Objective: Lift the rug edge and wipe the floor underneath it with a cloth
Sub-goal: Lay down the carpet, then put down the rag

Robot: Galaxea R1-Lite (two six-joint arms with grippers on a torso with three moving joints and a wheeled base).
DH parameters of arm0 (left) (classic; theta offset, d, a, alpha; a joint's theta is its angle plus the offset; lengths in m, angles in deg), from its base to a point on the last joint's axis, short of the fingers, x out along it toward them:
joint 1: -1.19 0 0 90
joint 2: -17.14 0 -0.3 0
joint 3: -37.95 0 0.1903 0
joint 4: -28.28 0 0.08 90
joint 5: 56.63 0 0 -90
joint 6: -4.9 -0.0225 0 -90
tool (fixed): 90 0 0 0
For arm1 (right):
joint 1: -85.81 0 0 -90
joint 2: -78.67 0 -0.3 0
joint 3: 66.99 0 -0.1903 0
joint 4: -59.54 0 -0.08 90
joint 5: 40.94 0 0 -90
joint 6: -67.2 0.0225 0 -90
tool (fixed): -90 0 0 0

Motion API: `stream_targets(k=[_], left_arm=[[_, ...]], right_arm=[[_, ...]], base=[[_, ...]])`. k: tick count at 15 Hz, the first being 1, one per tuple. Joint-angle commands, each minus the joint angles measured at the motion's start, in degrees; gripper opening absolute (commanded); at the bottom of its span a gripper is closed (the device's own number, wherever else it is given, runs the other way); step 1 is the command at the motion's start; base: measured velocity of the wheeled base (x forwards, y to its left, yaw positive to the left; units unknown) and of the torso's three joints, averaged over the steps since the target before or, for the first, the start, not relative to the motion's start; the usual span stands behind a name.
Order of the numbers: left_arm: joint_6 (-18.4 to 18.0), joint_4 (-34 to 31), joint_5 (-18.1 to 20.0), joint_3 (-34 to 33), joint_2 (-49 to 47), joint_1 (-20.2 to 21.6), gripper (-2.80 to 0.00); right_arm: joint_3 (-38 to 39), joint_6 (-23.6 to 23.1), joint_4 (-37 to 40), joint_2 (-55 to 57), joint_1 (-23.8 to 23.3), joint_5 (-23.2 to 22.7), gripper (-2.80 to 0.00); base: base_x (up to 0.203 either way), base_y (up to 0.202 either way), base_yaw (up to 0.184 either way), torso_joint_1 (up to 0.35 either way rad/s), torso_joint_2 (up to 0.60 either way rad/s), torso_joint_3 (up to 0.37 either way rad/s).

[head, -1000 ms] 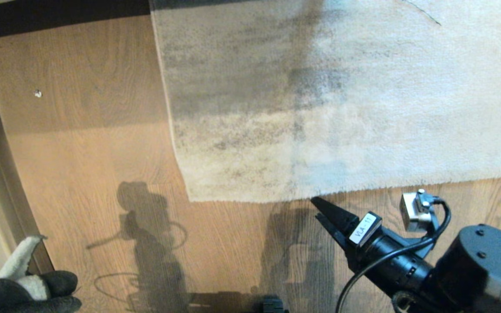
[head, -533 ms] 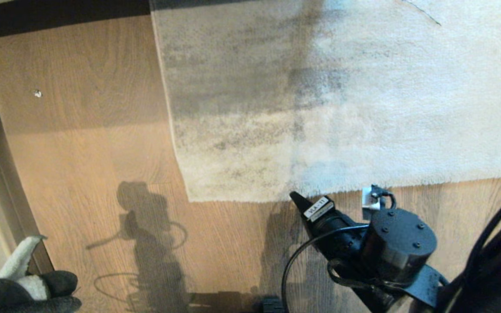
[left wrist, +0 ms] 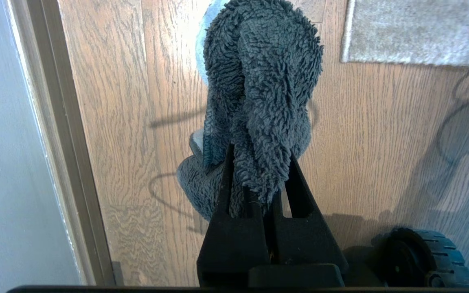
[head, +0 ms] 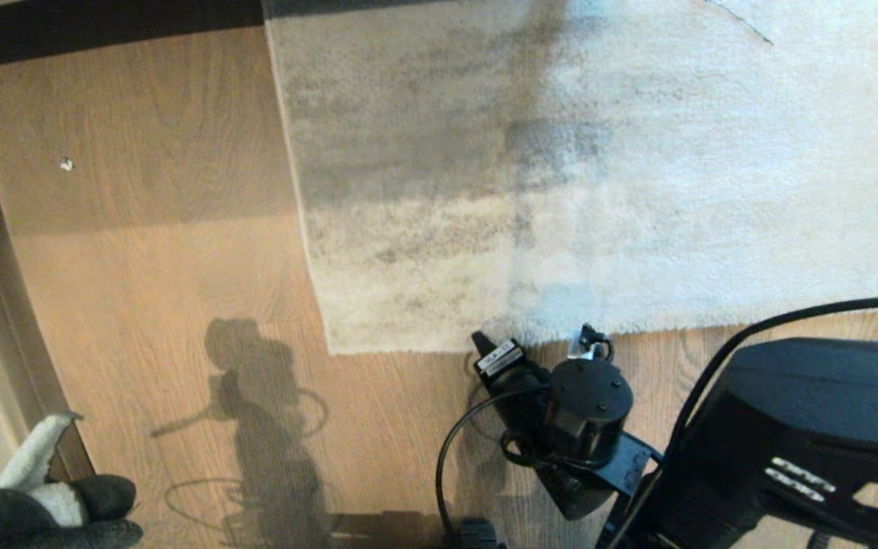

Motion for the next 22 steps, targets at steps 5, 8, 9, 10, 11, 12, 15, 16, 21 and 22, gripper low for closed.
stream_targets(k=[5,8,9,10,11,12,15,16,21,22], left_arm=[[0.07,0.04,-0.03,-0.01,0.02,0.00,-2.80],[0.07,0.04,-0.03,-0.01,0.02,0.00,-2.80],[0.07,0.04,-0.03,-0.01,0.02,0.00,-2.80],[0.07,0.04,-0.03,-0.01,0.02,0.00,-2.80],[0.07,0.04,-0.03,-0.01,0.02,0.00,-2.80],[0.07,0.04,-0.03,-0.01,0.02,0.00,-2.80],[0.07,0.04,-0.03,-0.01,0.02,0.00,-2.80],[0.07,0.04,-0.03,-0.01,0.02,0.00,-2.80],[0.07,0.04,-0.03,-0.01,0.02,0.00,-2.80],[0.07,0.04,-0.03,-0.01,0.02,0.00,-2.80]], right_arm=[[-1.80,-1.04,-2.39,3.22,-1.92,0.20,-2.80],[0.60,-3.96,-2.43,-2.42,-1.91,-0.01,-2.80],[1.81,-5.26,-2.42,-5.72,-1.83,-0.57,-2.80],[3.46,-6.95,-2.32,-9.65,-1.60,-2.12,-2.80],[5.84,-8.86,-2.18,-14.22,-1.36,-4.40,-2.80],[8.62,-10.73,-1.82,-18.84,-1.20,-6.86,-2.80],[17.56,-18.88,5.37,-34.89,-1.37,-13.35,-2.80],[20.36,-22.88,9.94,-40.43,-2.45,-14.47,-2.80],[33.13,-41.87,29.82,-65.12,-27.89,-18.87,-2.80],[35.85,-45.19,32.59,-71.19,-32.88,-21.45,-2.80]], base=[[0.000,0.000,0.000,0.000,0.00,0.000],[0.000,0.000,0.000,0.000,0.00,0.000],[0.000,0.000,0.000,0.000,0.00,0.000],[0.000,0.000,0.000,0.000,0.00,0.000],[0.000,0.000,0.000,0.000,0.00,0.000],[0.000,0.000,0.000,0.000,0.00,0.000],[0.000,0.000,0.000,0.000,0.00,0.000],[0.000,0.000,0.000,0.000,0.00,0.000],[0.000,0.000,0.000,0.000,0.00,0.000],[0.000,0.000,0.000,0.000,0.00,0.000]])
